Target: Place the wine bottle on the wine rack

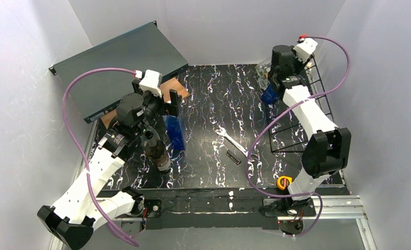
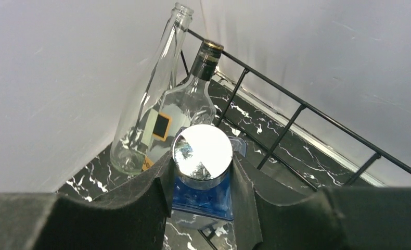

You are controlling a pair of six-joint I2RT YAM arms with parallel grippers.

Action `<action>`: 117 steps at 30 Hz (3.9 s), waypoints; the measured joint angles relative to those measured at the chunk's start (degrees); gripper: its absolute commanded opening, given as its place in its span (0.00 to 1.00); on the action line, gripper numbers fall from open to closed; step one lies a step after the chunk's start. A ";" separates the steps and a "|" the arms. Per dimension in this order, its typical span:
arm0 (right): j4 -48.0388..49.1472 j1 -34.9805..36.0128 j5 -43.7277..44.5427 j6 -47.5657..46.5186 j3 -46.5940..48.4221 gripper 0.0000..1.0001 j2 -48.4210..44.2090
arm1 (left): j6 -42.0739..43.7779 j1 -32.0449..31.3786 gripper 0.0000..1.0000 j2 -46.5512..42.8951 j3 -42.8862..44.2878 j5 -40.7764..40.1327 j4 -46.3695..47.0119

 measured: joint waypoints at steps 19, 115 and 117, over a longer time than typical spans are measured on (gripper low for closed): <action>20.26 -11.87 -16.15 -1.29 -11.37 0.01 -2.32 | -0.33 -0.02 0.99 0.00 0.00 0.00 -0.02; 19.82 -21.86 -39.65 -1.62 -35.21 0.98 -20.55 | -2.34 -0.28 0.99 -0.09 0.00 2.75 -0.02; 19.71 -21.59 -39.43 -1.07 -35.21 0.98 -21.88 | -2.47 -0.28 0.99 -0.09 0.00 2.84 -0.02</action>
